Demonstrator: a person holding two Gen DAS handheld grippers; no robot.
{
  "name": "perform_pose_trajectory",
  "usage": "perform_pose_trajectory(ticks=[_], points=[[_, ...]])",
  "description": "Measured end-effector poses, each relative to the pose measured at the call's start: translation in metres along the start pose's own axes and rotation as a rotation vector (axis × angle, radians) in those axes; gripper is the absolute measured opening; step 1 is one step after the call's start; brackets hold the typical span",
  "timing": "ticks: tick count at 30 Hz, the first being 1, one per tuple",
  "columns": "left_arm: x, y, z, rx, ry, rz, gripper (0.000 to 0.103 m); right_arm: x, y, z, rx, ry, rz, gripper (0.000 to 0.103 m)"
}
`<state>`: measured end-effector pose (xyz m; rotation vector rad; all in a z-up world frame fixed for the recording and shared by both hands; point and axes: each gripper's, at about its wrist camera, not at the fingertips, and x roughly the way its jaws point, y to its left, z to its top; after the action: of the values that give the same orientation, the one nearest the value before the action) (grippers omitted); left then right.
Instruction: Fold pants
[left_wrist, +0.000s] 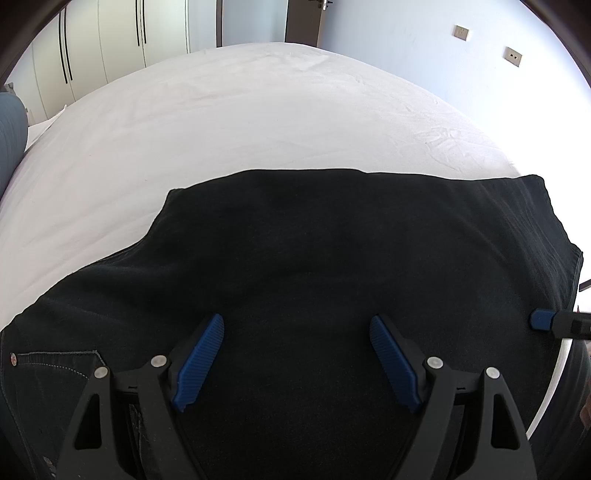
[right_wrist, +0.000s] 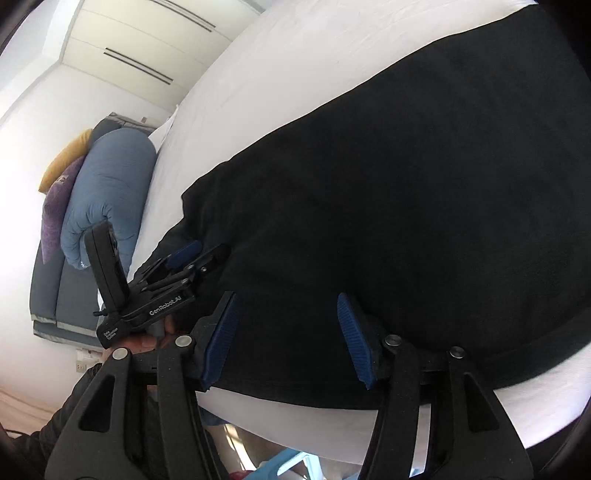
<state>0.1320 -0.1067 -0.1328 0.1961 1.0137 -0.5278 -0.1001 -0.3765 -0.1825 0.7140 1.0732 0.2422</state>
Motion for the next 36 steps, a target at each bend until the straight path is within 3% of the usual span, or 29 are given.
perform_pose_trajectory(ticks=[2, 5, 9, 11, 12, 16, 20, 25, 29, 33, 36], points=[[0.0, 0.001, 0.0, -0.001, -0.002, 0.0, 0.084, -0.007, 0.032, -0.02, 0.048, -0.046, -0.032, 0.052], [0.0, 0.001, -0.001, -0.004, -0.005, 0.005, 0.084, -0.049, -0.009, -0.021, 0.137, -0.13, -0.096, 0.046], [-0.008, -0.002, -0.004, -0.001, 0.001, 0.045, 0.084, -0.102, -0.046, -0.029, 0.258, -0.248, -0.205, 0.044], [-0.018, -0.001, -0.008, -0.01, 0.002, 0.08, 0.083, -0.116, -0.048, -0.037, 0.277, -0.296, -0.345, 0.048], [-0.023, 0.001, -0.01, -0.015, -0.002, 0.088, 0.083, -0.123, -0.046, -0.037, 0.265, -0.317, -0.349, 0.048], [-0.048, 0.024, -0.025, -0.073, -0.034, 0.13, 0.083, -0.12, -0.017, -0.033, 0.214, -0.326, -0.103, 0.049], [-0.043, 0.065, -0.043, -0.164, 0.029, 0.192, 0.084, -0.058, 0.025, -0.025, 0.093, -0.186, 0.052, 0.049], [-0.044, 0.076, -0.046, -0.165, 0.067, 0.197, 0.086, 0.016, 0.022, -0.022, 0.154, -0.046, 0.01, 0.046], [-0.039, 0.074, -0.044, -0.183, 0.063, 0.217, 0.088, 0.026, 0.013, -0.038, 0.156, -0.095, -0.01, 0.046], [-0.044, 0.076, -0.049, -0.176, 0.06, 0.22, 0.088, -0.02, -0.032, -0.041, 0.274, -0.209, -0.066, 0.046], [-0.043, 0.079, -0.05, -0.171, 0.059, 0.223, 0.089, -0.061, -0.056, -0.045, 0.338, -0.306, -0.189, 0.046]])
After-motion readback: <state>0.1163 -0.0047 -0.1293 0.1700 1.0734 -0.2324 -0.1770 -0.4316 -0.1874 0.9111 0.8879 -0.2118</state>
